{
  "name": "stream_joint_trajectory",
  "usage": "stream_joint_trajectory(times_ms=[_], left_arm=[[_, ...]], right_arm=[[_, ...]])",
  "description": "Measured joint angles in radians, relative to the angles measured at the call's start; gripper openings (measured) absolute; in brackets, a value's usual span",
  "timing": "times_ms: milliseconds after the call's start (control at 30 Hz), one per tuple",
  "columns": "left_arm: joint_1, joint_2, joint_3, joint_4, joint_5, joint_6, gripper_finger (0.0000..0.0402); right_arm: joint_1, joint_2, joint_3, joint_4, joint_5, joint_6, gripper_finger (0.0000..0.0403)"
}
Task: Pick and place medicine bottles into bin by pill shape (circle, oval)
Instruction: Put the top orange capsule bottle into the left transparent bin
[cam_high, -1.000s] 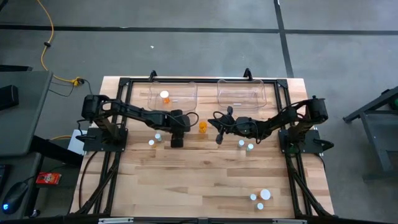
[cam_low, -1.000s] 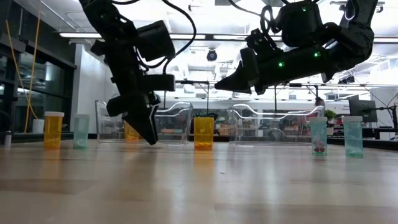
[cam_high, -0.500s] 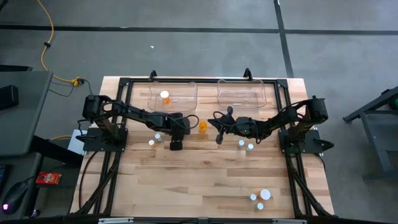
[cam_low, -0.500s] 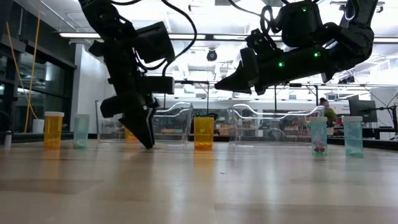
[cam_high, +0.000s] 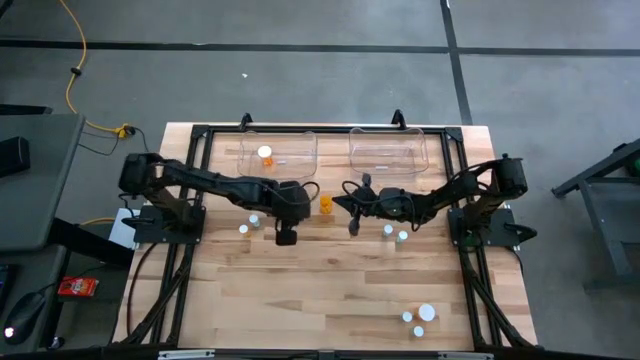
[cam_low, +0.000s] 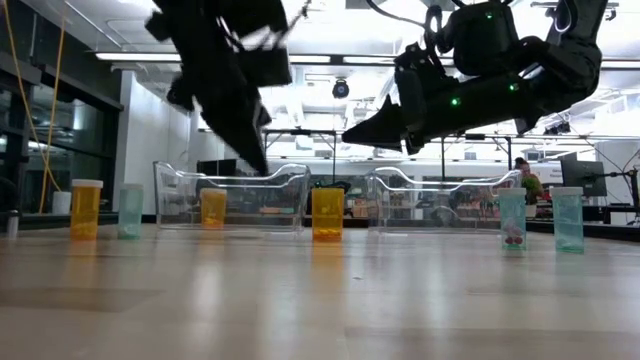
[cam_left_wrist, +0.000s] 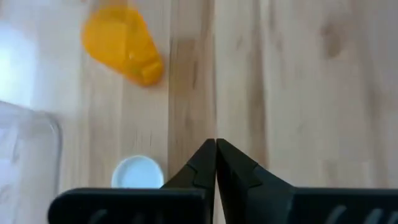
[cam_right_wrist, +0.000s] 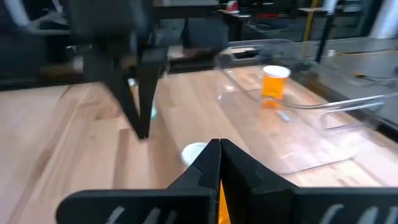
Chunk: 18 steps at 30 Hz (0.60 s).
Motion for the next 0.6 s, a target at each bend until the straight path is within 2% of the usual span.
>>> stream_joint_trajectory(times_ms=[167, 333, 433, 600], left_arm=[[0.000, -0.079, -0.001, -0.030, -0.057, -0.003, 0.0001], [0.008, -0.055, -0.001, -0.062, -0.121, -0.007, 0.0013], [0.035, -0.006, -0.004, -0.080, -0.125, -0.040, 0.0037], [0.089, 0.090, -0.003, -0.058, -0.120, -0.105, 0.0101]], right_arm=[[0.000, 0.000, 0.001, -0.007, -0.003, 0.000, 0.0000], [0.000, 0.000, 0.001, 0.000, -0.003, 0.004, 0.0000], [0.000, 0.000, 0.001, -0.003, -0.003, 0.012, 0.0000], [0.000, 0.000, 0.001, -0.014, -0.003, 0.023, 0.0000]])
